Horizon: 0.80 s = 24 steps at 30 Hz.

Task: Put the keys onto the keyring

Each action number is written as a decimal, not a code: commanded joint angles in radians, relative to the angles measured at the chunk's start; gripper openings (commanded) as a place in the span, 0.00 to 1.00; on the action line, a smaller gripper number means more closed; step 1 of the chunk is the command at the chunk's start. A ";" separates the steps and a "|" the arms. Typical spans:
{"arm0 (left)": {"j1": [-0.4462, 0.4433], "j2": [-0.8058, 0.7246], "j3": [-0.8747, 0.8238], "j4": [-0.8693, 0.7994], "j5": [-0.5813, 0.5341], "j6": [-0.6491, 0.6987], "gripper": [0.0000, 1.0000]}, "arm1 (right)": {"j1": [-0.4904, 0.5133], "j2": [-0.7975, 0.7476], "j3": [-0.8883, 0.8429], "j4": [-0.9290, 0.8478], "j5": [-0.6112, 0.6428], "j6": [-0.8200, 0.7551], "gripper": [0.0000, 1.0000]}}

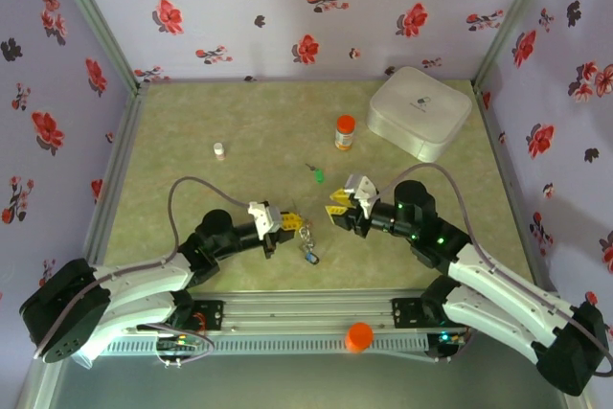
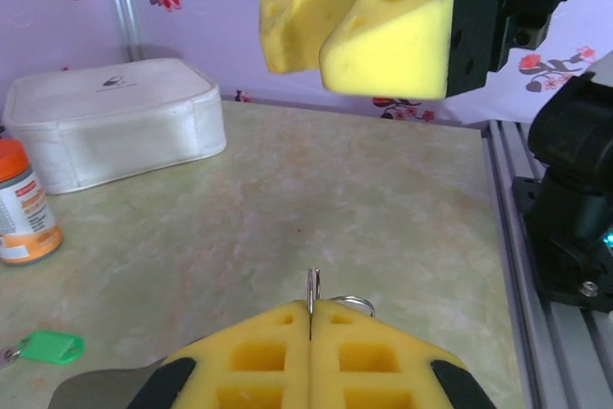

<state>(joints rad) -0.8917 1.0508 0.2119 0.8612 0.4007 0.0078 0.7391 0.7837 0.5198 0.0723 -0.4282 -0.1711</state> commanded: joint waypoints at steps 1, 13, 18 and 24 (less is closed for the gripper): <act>0.004 0.004 -0.005 0.074 0.059 0.027 0.00 | -0.007 0.000 0.037 -0.040 -0.061 -0.077 0.31; 0.004 0.056 0.011 0.086 0.122 0.075 0.00 | -0.016 0.018 0.005 0.001 -0.058 -0.100 0.28; 0.004 0.085 0.007 0.126 0.135 0.072 0.00 | -0.017 -0.003 -0.021 0.071 -0.109 -0.044 0.27; 0.004 0.098 0.005 0.151 0.154 0.072 0.00 | -0.017 0.027 -0.004 0.034 -0.196 -0.017 0.23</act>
<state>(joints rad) -0.8917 1.1435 0.2119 0.9325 0.5251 0.0601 0.7300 0.7967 0.5121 0.0956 -0.5430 -0.2234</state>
